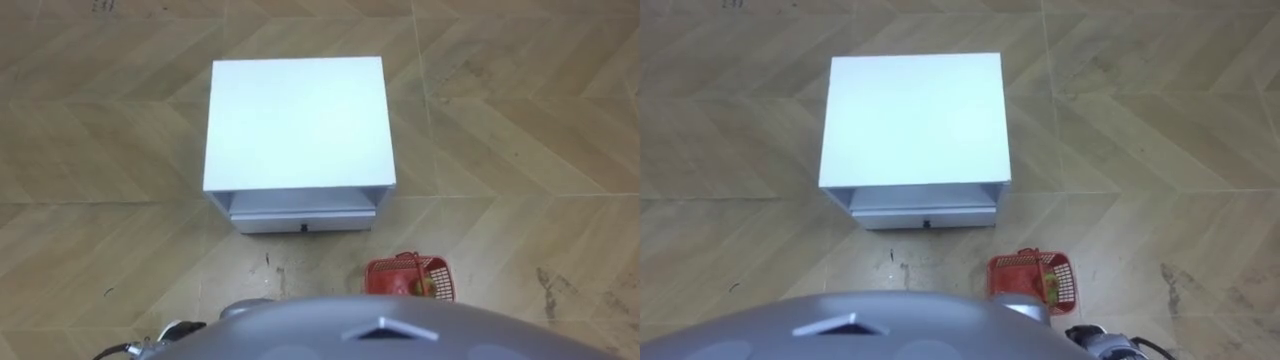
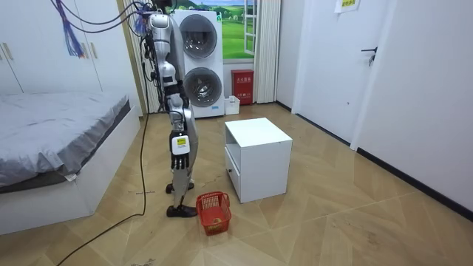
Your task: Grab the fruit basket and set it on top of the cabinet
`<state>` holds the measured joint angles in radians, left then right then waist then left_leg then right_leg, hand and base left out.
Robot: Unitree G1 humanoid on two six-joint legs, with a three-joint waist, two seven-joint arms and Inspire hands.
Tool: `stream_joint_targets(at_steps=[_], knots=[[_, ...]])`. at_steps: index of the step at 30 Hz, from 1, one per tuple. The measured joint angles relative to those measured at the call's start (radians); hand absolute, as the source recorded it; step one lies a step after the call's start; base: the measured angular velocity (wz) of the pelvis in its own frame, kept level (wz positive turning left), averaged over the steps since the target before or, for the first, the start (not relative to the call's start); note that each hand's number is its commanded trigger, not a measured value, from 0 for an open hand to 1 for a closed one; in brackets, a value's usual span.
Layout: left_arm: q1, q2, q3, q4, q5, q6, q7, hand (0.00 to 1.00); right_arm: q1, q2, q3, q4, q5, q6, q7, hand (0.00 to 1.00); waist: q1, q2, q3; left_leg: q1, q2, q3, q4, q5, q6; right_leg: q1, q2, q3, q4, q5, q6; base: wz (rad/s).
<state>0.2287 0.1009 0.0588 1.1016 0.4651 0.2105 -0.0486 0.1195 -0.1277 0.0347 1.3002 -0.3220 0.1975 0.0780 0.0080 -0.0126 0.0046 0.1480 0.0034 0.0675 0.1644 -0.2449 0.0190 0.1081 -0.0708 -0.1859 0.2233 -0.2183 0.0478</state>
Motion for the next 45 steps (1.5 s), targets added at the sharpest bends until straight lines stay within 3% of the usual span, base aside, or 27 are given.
stream_joint_targets(at_steps=[8,10,12,14,15,16,17,18,20,22,24,25,26,27,28,29,30,31,33,36,38,39,41,43,45], knots=[[-0.007,-0.001,0.003,0.001,0.006,-0.039,0.002,0.00,-0.002,-0.002,-0.080,-0.061,0.021,-0.017,-0.081,0.00,-0.028,0.016,0.0005,-0.090,-0.019,0.010,0.120,-0.042,0.019,-0.110,-0.042,0.006,0.161,-0.047,0.009,0.00],[-0.013,0.002,0.008,0.006,0.005,-0.049,0.005,0.00,-0.010,-0.008,-0.083,-0.060,0.022,-0.028,-0.099,0.00,-0.028,0.023,0.0023,-0.119,-0.028,0.032,0.159,-0.047,0.028,-0.149,-0.059,0.007,0.201,-0.047,0.008,-0.11],[-0.039,0.008,0.027,0.030,0.002,-0.065,0.004,0.00,-0.031,-0.025,-0.087,-0.065,0.034,-0.035,-0.109,0.00,-0.025,0.033,0.0023,-0.164,-0.038,0.083,0.183,-0.046,0.043,-0.218,-0.071,0.049,0.227,-0.035,0.019,-0.30],[-0.041,0.020,0.062,0.037,0.005,-0.088,0.008,0.00,-0.046,-0.029,-0.095,-0.100,0.028,-0.032,-0.118,0.00,-0.023,0.048,-0.0052,-0.223,-0.025,0.135,0.184,-0.038,0.062,-0.260,-0.071,0.069,0.217,-0.012,0.030,-0.27],[-0.051,0.036,0.065,0.038,0.004,-0.103,0.017,0.00,-0.048,-0.028,-0.101,-0.120,0.039,-0.033,-0.129,0.00,-0.038,0.042,0.0017,-0.258,-0.018,0.193,0.210,-0.041,0.080,-0.306,-0.101,0.055,0.354,-0.038,0.014,0.18],[-0.061,0.044,0.065,0.039,0.005,-0.108,0.021,0.00,-0.041,-0.028,-0.108,-0.121,0.055,-0.032,-0.135,0.00,-0.041,0.035,0.0028,-0.270,-0.019,0.214,0.227,-0.045,0.088,-0.319,-0.122,0.040,0.453,-0.054,0.011,0.71],[-0.069,0.057,0.065,0.034,0.005,-0.119,0.030,0.00,-0.034,-0.028,-0.130,-0.121,0.109,-0.030,-0.149,0.00,-0.030,0.013,0.0049,-0.285,-0.034,0.240,0.251,-0.054,0.103,-0.324,-0.156,0.045,0.651,-0.063,0.004,0.74],[-0.070,0.065,0.064,0.020,0.000,-0.122,0.044,0.00,-0.049,-0.031,-0.136,-0.128,0.162,-0.031,-0.172,0.00,-0.007,-0.007,0.0022,-0.315,-0.041,0.265,0.280,-0.062,0.114,-0.320,-0.168,0.070,0.810,-0.059,0.004,0.51],[-0.090,0.072,0.059,0.018,-0.004,-0.122,0.057,0.00,-0.123,-0.038,-0.134,-0.142,0.206,-0.052,-0.204,0.00,0.029,-0.026,0.0006,-0.408,-0.029,0.290,0.352,-0.069,0.125,-0.312,-0.171,0.094,0.918,-0.038,0.009,-0.05],[-0.113,0.078,0.059,0.023,-0.005,-0.124,0.073,0.00,-0.219,-0.038,-0.134,-0.156,0.241,-0.095,-0.221,0.00,0.031,-0.029,0.0029,-0.535,-0.004,0.286,0.461,-0.076,0.136,-0.268,-0.174,0.087,0.900,-0.031,0.010,0.04],[-0.172,0.099,0.055,0.046,-0.022,-0.127,0.097,0.00,-0.328,-0.029,-0.118,-0.195,0.267,-0.145,-0.225,0.00,0.040,-0.041,0.0006,-0.731,0.031,0.278,0.642,-0.105,0.140,-0.213,-0.183,0.077,0.808,-0.046,0.037,0.14],[-0.197,0.105,0.053,0.059,-0.032,-0.129,0.108,0.00,-0.348,-0.028,-0.114,-0.204,0.279,-0.153,-0.228,0.00,0.049,-0.048,0.0001,-0.787,0.041,0.278,0.699,-0.116,0.140,-0.209,-0.191,0.075,0.796,-0.062,0.048,0.03],[-0.240,0.108,0.046,0.080,-0.065,-0.128,0.127,0.00,-0.395,-0.031,-0.113,-0.212,0.286,-0.168,-0.232,0.00,0.060,-0.045,0.0058,-0.886,0.071,0.266,0.824,-0.136,0.143,-0.217,-0.194,0.064,0.807,-0.244,0.088,-0.13],[-0.263,0.108,0.039,0.101,-0.114,-0.136,0.143,0.00,-0.424,-0.030,-0.113,-0.229,0.287,-0.178,-0.235,0.00,0.076,-0.047,0.0077,-0.965,0.072,0.225,0.924,-0.149,0.132,-0.247,-0.208,0.055,0.872,-0.377,0.074,-0.24],[-0.276,0.108,0.033,0.115,-0.142,-0.142,0.150,0.00,-0.424,-0.028,-0.112,-0.247,0.291,-0.177,-0.238,0.00,0.086,-0.048,0.0080,-0.995,0.068,0.200,0.967,-0.156,0.122,-0.269,-0.214,0.059,0.922,-0.417,0.068,-0.51],[-0.276,0.113,0.013,0.139,-0.195,-0.153,0.163,0.00,-0.419,-0.026,-0.100,-0.290,0.303,-0.175,-0.247,0.00,0.098,-0.054,0.0114,-1.048,0.050,0.140,1.047,-0.176,0.094,-0.333,-0.225,0.082,1.053,-0.456,0.055,-0.67],[-0.277,0.119,-0.003,0.167,-0.236,-0.160,0.177,0.00,-0.414,-0.026,-0.094,-0.328,0.311,-0.175,-0.258,0.00,0.104,-0.050,0.0160,-1.092,0.026,0.092,1.119,-0.201,0.067,-0.397,-0.228,0.107,1.190,-0.459,0.055,-0.56],[-0.280,0.124,-0.007,0.184,-0.257,-0.165,0.186,0.00,-0.413,-0.026,-0.095,-0.340,0.321,-0.176,-0.265,0.00,0.103,-0.050,0.0180,-1.114,0.015,0.078,1.153,-0.209,0.066,-0.419,-0.236,0.109,1.253,-0.459,0.055,-0.15],[-0.280,0.142,-0.057,0.209,-0.325,-0.179,0.220,0.00,-0.410,-0.039,-0.099,-0.382,0.358,-0.184,-0.304,0.00,0.060,-0.067,0.0260,-1.204,-0.016,0.059,1.289,-0.242,0.074,-0.500,-0.270,0.126,1.484,-0.456,0.050,0.31],[-0.286,0.147,-0.104,0.236,-0.374,-0.196,0.229,0.00,-0.411,-0.053,-0.106,-0.399,0.362,-0.203,-0.339,0.00,0.042,-0.063,0.0294,-1.284,-0.015,0.072,1.447,-0.291,0.088,-0.555,-0.281,0.175,1.700,-0.454,0.045,0.22],[-0.286,0.154,-0.123,0.237,-0.399,-0.210,0.234,0.00,-0.412,-0.051,-0.105,-0.419,0.365,-0.208,-0.344,0.00,0.037,-0.061,0.0313,-1.317,-0.019,0.084,1.522,-0.314,0.092,-0.572,-0.287,0.204,1.802,-0.454,0.045,0.22],[-0.285,0.159,-0.134,0.242,-0.420,-0.225,0.238,0.00,-0.412,-0.050,-0.105,-0.440,0.365,-0.208,-0.345,0.00,0.012,-0.060,0.0312,-1.340,-0.036,0.090,1.558,-0.319,0.095,-0.569,-0.301,0.204,1.855,-0.454,0.045,0.41],[-0.275,0.164,-0.153,0.242,-0.434,-0.239,0.246,0.00,-0.411,-0.049,-0.105,-0.469,0.363,-0.209,-0.350,0.00,-0.012,-0.066,0.0311,-1.362,-0.033,0.111,1.600,-0.326,0.100,-0.569,-0.313,0.214,1.920,-0.454,0.045,0.46],[-0.251,0.161,-0.175,0.234,-0.433,-0.243,0.253,0.00,-0.402,-0.041,-0.102,-0.495,0.360,-0.209,-0.361,0.00,-0.032,-0.078,0.0305,-1.368,-0.035,0.125,1.621,-0.331,0.099,-0.564,-0.314,0.228,1.959,-0.454,0.045,0.27],[-0.220,0.161,-0.186,0.234,-0.433,-0.245,0.253,0.00,-0.380,-0.022,-0.094,-0.513,0.361,-0.209,-0.367,0.00,-0.041,-0.099,0.0288,-1.368,-0.039,0.124,1.643,-0.339,0.080,-0.548,-0.313,0.231,1.990,-0.454,0.045,0.13]])
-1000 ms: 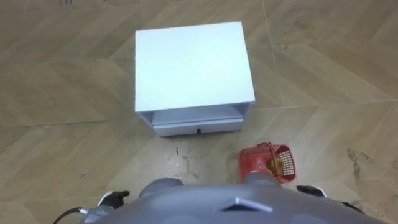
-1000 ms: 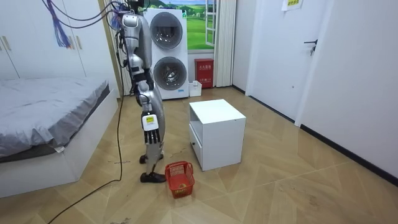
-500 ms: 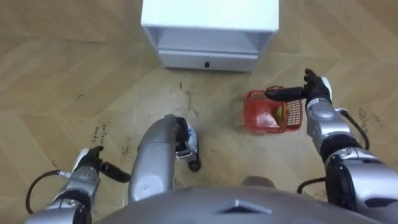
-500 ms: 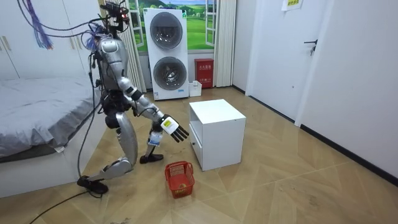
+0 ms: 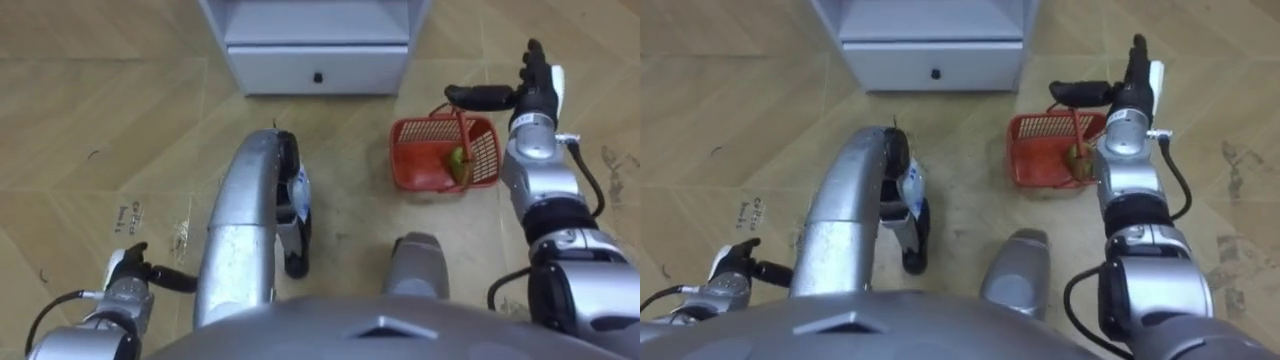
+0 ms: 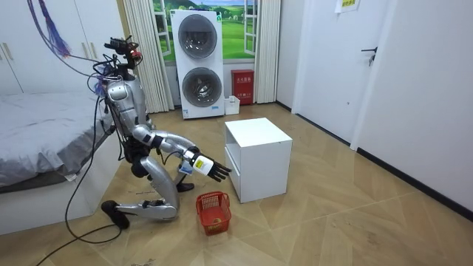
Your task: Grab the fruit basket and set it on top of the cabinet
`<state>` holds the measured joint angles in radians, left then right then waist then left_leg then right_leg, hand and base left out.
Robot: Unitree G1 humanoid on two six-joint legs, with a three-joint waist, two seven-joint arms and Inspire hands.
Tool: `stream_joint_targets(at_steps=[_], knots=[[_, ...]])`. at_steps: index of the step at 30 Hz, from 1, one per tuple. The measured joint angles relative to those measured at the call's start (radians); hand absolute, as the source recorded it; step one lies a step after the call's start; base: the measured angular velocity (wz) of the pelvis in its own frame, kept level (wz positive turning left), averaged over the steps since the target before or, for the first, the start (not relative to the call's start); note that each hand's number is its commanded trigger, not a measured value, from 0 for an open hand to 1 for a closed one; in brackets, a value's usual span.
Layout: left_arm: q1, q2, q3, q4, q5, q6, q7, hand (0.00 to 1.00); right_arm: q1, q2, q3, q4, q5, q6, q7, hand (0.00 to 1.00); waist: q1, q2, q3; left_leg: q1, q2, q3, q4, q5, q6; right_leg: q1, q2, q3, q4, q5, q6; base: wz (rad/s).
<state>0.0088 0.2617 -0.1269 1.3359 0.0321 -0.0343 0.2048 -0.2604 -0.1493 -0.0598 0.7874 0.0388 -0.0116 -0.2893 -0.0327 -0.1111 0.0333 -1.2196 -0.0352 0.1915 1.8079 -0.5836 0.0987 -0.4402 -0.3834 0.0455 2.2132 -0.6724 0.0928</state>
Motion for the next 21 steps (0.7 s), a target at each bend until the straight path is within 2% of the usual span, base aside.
stream_joint_targets(at_steps=[1,2,4,6,7,8,11,12,15,19,21], knots=[[0.003,0.000,-0.005,0.001,0.000,0.000,0.000,0.00,0.005,0.002,0.002,0.000,0.000,0.000,0.000,0.00,-0.002,-0.007,-0.0002,0.000,-0.001,-0.001,0.004,-0.001,-0.007,0.003,0.001,0.000,0.005,-0.001,-0.002,0.09],[0.009,-0.001,-0.019,0.001,0.000,0.000,0.000,0.00,0.011,0.002,0.009,0.000,0.000,0.000,0.000,0.00,-0.003,-0.020,0.0001,-0.002,-0.003,-0.001,0.009,-0.003,-0.023,0.004,0.003,0.003,0.019,-0.003,-0.006,0.09],[0.019,-0.007,-0.037,0.001,0.000,-0.001,0.000,0.00,0.010,0.001,0.020,-0.002,0.000,0.000,-0.001,0.00,-0.010,-0.030,-0.0014,-0.011,-0.005,-0.003,0.022,-0.011,-0.043,0.005,0.005,0.004,0.040,-0.010,-0.017,0.10],[0.036,-0.009,-0.054,0.001,0.001,-0.002,-0.001,0.00,0.012,-0.003,0.030,-0.007,-0.003,0.000,-0.003,0.00,-0.025,-0.046,-0.0049,-0.030,-0.012,-0.003,0.055,-0.023,-0.068,0.018,0.005,0.006,0.083,-0.024,-0.028,0.10],[0.034,-0.019,-0.055,0.000,0.001,-0.001,0.000,0.00,0.010,-0.014,0.035,-0.010,-0.005,-0.001,-0.003,0.00,-0.025,-0.034,-0.0001,-0.038,-0.006,-0.016,0.069,-0.025,-0.072,0.015,0.020,0.005,0.095,-0.023,-0.031,-0.12],[0.037,-0.029,-0.059,0.000,0.000,-0.010,-0.004,0.00,0.010,-0.020,0.040,-0.016,-0.004,-0.005,-0.004,0.00,-0.019,-0.027,0.0080,-0.047,-0.010,-0.029,0.064,-0.020,-0.086,0.001,0.034,0.013,0.097,-0.026,-0.032,-0.20],[0.044,-0.029,-0.075,0.001,0.000,-0.019,-0.021,0.00,0.033,-0.017,0.060,-0.022,0.000,-0.010,-0.003,0.00,-0.022,-0.042,0.0077,-0.050,-0.012,-0.035,0.040,-0.011,-0.104,-0.021,0.041,0.022,0.101,-0.026,-0.032,-0.07],[0.041,-0.029,-0.077,0.001,0.000,-0.019,-0.026,0.00,0.037,-0.018,0.064,-0.022,0.000,-0.010,-0.003,0.00,-0.022,-0.048,0.0065,-0.054,-0.012,-0.036,0.029,-0.004,-0.118,-0.032,0.041,0.022,0.104,-0.026,-0.032,0.07],[0.045,-0.028,-0.117,0.002,0.000,-0.026,-0.048,0.00,0.039,-0.036,0.093,-0.021,0.010,-0.010,0.006,0.00,-0.020,-0.052,0.0058,-0.061,-0.015,-0.038,0.015,0.006,-0.136,-0.040,0.041,0.013,0.106,-0.027,-0.030,0.12],[0.061,-0.027,-0.151,0.001,0.000,-0.029,-0.068,0.00,0.039,-0.051,0.118,-0.015,0.017,-0.014,0.011,0.00,-0.013,-0.051,0.0049,-0.062,-0.015,-0.039,0.011,0.008,-0.140,-0.038,0.040,0.004,0.105,-0.027,-0.030,0.06],[0.069,-0.025,-0.153,-0.002,-0.001,-0.029,-0.080,0.00,0.040,-0.051,0.118,0.001,0.049,-0.016,0.021,0.00,-0.011,-0.044,0.0016,-0.068,-0.015,-0.040,0.011,0.008,-0.141,-0.040,0.039,-0.005,0.105,-0.027,-0.030,0.09]])
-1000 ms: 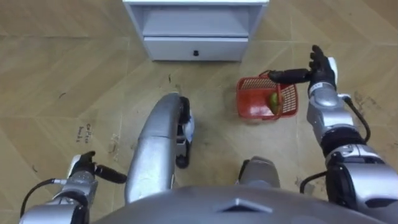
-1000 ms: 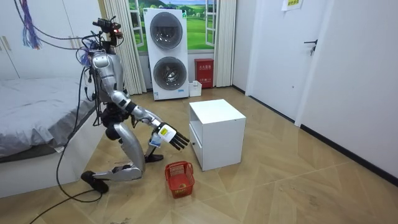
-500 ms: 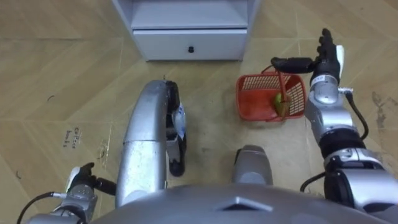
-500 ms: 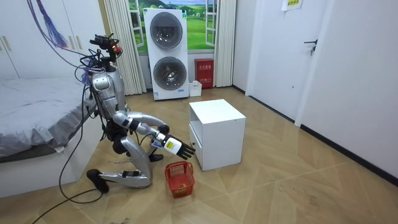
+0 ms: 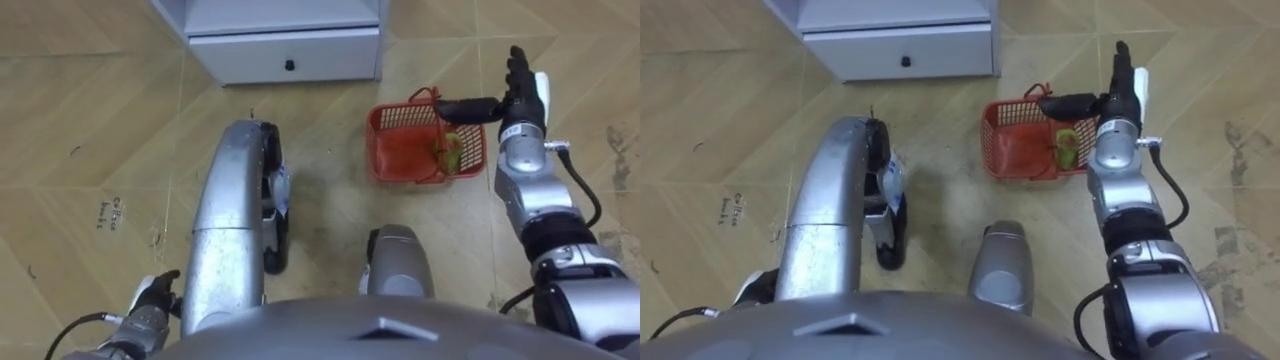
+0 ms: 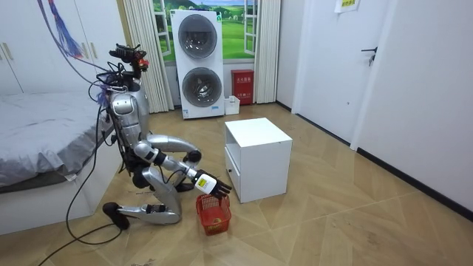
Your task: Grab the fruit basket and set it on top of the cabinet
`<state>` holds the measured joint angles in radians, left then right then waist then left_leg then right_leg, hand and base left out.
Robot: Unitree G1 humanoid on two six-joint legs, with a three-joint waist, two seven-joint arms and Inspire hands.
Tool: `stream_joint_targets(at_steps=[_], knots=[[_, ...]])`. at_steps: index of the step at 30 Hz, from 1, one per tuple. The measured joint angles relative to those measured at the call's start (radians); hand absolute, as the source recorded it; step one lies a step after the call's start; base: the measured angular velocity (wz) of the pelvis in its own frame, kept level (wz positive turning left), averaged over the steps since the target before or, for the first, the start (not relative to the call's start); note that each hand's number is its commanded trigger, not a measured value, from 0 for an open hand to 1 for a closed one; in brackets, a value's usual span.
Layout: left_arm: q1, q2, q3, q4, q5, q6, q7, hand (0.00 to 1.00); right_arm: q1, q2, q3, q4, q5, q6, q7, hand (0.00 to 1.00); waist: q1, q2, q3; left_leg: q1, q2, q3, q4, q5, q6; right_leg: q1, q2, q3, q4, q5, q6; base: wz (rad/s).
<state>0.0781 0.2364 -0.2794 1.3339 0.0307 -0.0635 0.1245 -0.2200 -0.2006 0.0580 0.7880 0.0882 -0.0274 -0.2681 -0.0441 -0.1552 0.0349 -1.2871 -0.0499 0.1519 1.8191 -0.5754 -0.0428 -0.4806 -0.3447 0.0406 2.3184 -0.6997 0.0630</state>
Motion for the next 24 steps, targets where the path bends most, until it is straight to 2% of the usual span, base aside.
stream_joint_targets(at_steps=[2,4,6,8,10,12,15,20,24], knots=[[0.007,0.000,0.000,-0.006,-0.001,-0.001,-0.001,0.00,0.007,-0.001,0.000,0.003,0.031,0.000,0.003,0.00,0.001,0.009,-0.0063,-0.013,0.001,0.000,0.001,0.000,0.001,-0.009,-0.001,-0.004,0.002,0.000,0.000,0.09],[0.009,0.001,-0.013,-0.009,-0.021,-0.001,-0.001,0.00,0.007,-0.006,0.004,0.030,0.052,0.000,0.009,0.00,0.009,0.016,-0.0065,-0.018,0.001,0.000,0.003,0.001,-0.001,-0.011,-0.001,-0.008,0.001,0.000,0.000,0.06],[0.000,0.008,-0.043,-0.010,-0.040,-0.004,-0.007,0.00,0.004,-0.019,0.010,0.057,0.097,0.000,0.022,0.00,0.021,0.034,-0.0037,-0.034,0.002,-0.002,0.008,0.007,0.005,-0.014,0.001,-0.023,0.000,0.000,0.000,0.14],[0.001,0.011,-0.043,-0.015,-0.039,-0.003,-0.010,0.00,0.000,-0.034,0.023,0.071,0.120,0.000,0.038,0.00,0.035,0.040,-0.0053,-0.047,0.003,0.003,0.008,0.011,0.010,-0.026,-0.004,-0.025,0.002,-0.001,0.001,0.11],[0.001,0.017,-0.043,-0.018,-0.039,-0.003,-0.011,0.00,-0.015,-0.044,0.039,0.117,0.121,0.000,0.053,0.00,0.056,0.041,-0.0041,-0.052,0.004,0.005,0.008,0.011,0.011,-0.029,-0.006,-0.026,0.002,-0.001,0.001,0.06],[0.001,0.019,-0.046,-0.016,-0.039,-0.001,-0.010,0.00,-0.032,-0.043,0.041,0.177,0.121,0.000,0.063,0.00,0.082,0.046,0.0006,-0.057,0.002,0.005,0.008,0.012,0.013,-0.029,-0.006,-0.033,-0.001,-0.001,0.001,0.08],[0.001,0.018,-0.064,-0.014,-0.039,0.002,-0.011,0.00,-0.038,-0.043,0.047,0.226,0.120,0.000,0.069,0.00,0.101,0.054,0.0059,-0.072,0.002,0.006,0.007,0.019,0.020,-0.032,-0.007,-0.049,-0.002,-0.001,0.001,0.14],[-0.001,0.017,-0.078,-0.015,-0.040,0.011,-0.012,0.00,-0.038,-0.051,0.070,0.285,0.165,0.000,0.081,0.00,0.127,0.058,0.0070,-0.095,0.002,0.007,0.010,0.025,0.023,-0.046,-0.008,-0.060,-0.003,-0.001,0.001,0.08],[-0.002,0.015,-0.080,-0.015,-0.040,0.012,-0.021,0.00,-0.038,-0.069,0.079,0.313,0.221,0.004,0.098,0.00,0.139,0.070,0.0113,-0.107,0.002,0.005,0.017,0.028,0.030,-0.048,-0.006,-0.069,-0.002,-0.001,0.001,0.04]])
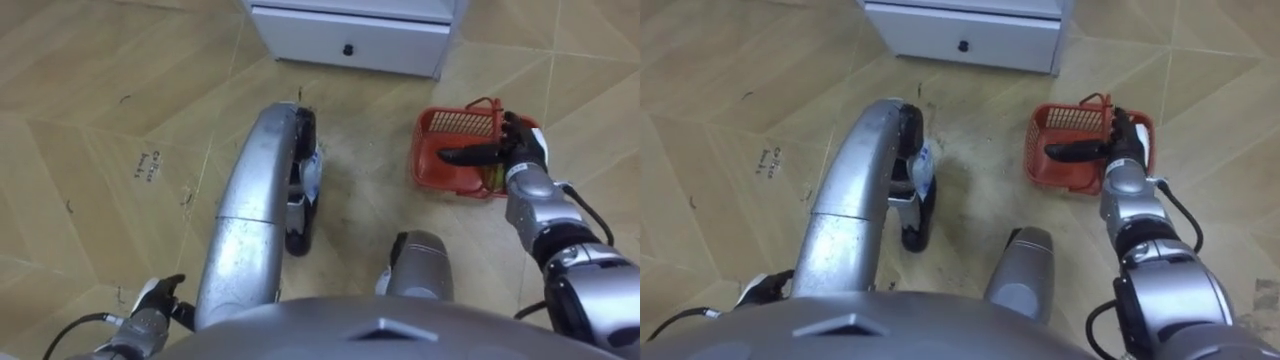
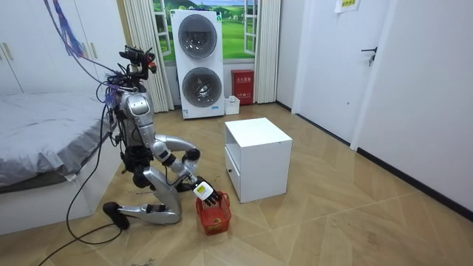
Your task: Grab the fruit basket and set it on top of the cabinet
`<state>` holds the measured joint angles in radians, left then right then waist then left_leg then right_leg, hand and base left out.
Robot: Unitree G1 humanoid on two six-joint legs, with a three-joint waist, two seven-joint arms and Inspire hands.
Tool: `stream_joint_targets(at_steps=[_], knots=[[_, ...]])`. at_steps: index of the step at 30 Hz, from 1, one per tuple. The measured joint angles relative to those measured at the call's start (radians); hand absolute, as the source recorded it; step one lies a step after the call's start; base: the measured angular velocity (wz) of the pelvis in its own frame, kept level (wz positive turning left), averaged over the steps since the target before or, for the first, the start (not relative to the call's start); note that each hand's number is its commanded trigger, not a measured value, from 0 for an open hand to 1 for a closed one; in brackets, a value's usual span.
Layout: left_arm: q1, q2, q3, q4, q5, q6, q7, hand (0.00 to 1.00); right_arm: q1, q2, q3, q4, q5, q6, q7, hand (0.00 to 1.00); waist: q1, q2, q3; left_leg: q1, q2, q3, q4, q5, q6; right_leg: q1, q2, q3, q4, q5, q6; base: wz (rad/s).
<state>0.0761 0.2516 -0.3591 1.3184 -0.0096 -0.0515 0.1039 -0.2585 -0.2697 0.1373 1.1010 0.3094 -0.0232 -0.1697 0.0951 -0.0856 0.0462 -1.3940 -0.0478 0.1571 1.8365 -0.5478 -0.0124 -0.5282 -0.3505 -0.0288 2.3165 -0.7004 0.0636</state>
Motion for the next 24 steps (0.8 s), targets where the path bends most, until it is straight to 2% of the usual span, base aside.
stream_joint_targets(at_steps=[3,9,10,11,12,24], knots=[[-0.001,0.000,-0.002,-0.001,-0.004,-0.001,0.000,0.00,-0.006,-0.017,0.000,0.026,0.044,0.001,0.018,0.00,0.017,0.002,-0.0005,-0.009,0.000,0.001,0.003,-0.001,0.002,-0.014,0.000,0.003,0.002,0.000,0.000,0.00],[0.003,0.000,-0.018,-0.004,-0.027,0.000,-0.007,0.00,-0.014,-0.045,0.005,0.045,0.101,0.002,0.055,0.00,0.023,0.005,0.0011,-0.014,0.001,0.003,0.002,-0.002,0.004,-0.016,-0.001,0.004,0.001,0.000,0.000,0.00],[0.003,0.000,-0.018,-0.005,-0.027,0.000,-0.007,0.00,-0.016,-0.047,0.008,0.053,0.107,0.001,0.057,0.24,0.023,0.005,0.0012,-0.014,0.001,0.003,0.002,-0.002,0.004,-0.016,0.000,0.004,0.000,0.000,0.000,0.00],[0.003,0.000,-0.017,-0.006,-0.028,-0.001,-0.007,0.00,-0.018,-0.051,0.009,0.065,0.122,0.001,0.061,0.71,0.023,0.005,0.0013,-0.014,0.001,0.002,0.002,-0.002,0.004,-0.015,0.000,0.003,-0.001,0.000,0.000,0.00],[0.003,0.000,-0.017,-0.006,-0.029,-0.001,-0.007,0.00,-0.017,-0.052,0.009,0.071,0.131,0.001,0.061,1.00,0.023,0.004,0.0017,-0.014,0.001,0.002,0.002,-0.002,0.004,-0.015,0.000,0.003,0.000,0.000,0.000,0.00],[0.011,0.004,-0.019,-0.005,-0.043,-0.001,-0.014,0.00,-0.017,-0.054,0.040,0.092,0.172,0.004,0.087,1.00,0.024,-0.006,0.0063,-0.014,0.001,0.002,0.002,-0.002,0.003,-0.026,0.004,0.007,0.002,0.000,0.000,0.00]])
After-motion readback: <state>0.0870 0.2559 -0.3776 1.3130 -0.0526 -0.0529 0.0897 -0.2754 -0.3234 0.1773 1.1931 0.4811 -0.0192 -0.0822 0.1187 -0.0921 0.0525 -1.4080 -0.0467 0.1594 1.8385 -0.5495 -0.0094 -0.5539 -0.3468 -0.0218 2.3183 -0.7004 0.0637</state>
